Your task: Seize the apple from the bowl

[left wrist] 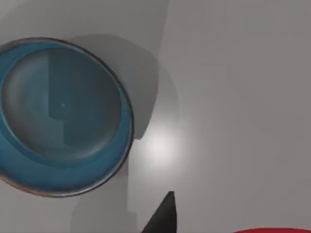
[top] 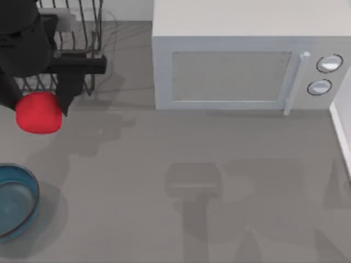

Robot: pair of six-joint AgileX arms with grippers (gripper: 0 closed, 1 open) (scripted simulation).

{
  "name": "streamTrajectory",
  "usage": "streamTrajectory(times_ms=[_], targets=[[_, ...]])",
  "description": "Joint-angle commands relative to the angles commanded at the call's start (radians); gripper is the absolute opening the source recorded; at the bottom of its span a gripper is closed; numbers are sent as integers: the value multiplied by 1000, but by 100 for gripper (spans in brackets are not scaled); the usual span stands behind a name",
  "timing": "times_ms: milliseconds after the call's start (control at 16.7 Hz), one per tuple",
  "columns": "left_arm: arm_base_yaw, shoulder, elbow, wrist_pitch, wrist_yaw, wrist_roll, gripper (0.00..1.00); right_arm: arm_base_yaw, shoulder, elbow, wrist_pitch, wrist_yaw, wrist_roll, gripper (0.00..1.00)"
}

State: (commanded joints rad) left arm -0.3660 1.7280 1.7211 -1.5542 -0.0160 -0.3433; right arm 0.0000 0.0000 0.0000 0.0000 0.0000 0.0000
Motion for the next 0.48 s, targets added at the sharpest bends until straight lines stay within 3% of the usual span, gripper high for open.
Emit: streamTrajectory(times_ms=[240, 480], targets=[[-241, 61, -75, 123, 12, -240, 0, 0, 0, 0, 0, 0, 0, 100], [-316, 76, -113, 180, 16, -315, 0, 0, 0, 0, 0, 0, 0, 100]])
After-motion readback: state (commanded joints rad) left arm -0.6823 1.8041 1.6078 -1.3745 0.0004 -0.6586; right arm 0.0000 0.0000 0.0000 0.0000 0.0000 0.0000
